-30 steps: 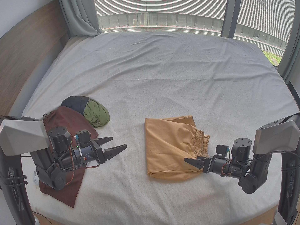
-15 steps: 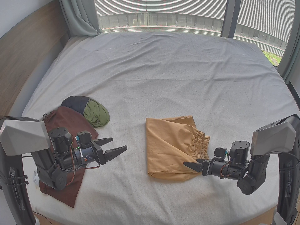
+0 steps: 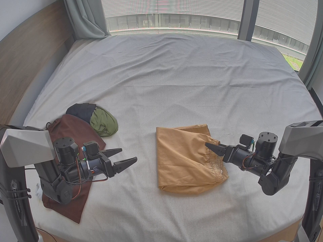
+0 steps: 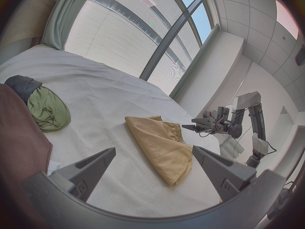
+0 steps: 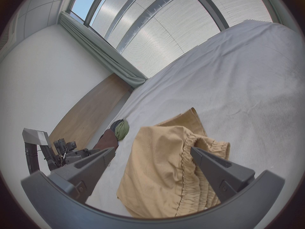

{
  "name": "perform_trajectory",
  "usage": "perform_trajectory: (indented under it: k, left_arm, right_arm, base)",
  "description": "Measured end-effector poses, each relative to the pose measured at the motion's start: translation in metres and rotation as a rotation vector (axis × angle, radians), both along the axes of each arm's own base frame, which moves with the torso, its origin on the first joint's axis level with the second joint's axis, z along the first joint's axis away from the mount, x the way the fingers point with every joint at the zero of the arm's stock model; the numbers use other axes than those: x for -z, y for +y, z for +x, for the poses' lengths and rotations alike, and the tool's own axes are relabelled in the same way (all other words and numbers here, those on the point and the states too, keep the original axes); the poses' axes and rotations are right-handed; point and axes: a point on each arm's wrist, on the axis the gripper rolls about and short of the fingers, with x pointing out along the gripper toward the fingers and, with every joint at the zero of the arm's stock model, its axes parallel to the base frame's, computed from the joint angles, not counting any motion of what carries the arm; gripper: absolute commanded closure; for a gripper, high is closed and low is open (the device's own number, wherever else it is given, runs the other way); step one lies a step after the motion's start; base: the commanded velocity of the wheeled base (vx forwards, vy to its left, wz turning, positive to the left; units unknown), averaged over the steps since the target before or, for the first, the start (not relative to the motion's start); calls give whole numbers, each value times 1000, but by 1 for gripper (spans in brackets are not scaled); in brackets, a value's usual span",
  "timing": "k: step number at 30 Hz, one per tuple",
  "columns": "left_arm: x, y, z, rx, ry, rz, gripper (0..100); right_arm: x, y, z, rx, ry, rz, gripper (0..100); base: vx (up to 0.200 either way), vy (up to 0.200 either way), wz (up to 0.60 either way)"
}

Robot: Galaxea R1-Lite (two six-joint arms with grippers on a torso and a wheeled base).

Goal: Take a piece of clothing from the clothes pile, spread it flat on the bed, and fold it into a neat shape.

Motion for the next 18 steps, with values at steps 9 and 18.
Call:
perform_trajectory:
  k: [9, 18]
  left_arm:
    - [0, 0, 1, 0, -2, 1, 0]
    - [0, 0, 1, 0, -2, 1, 0]
  right_arm:
    - [3, 2, 8, 14, -14, 2, 0]
    - [15, 0, 9, 29, 15, -14, 0]
  base:
    - [0, 0, 0]
    - [0, 0, 0]
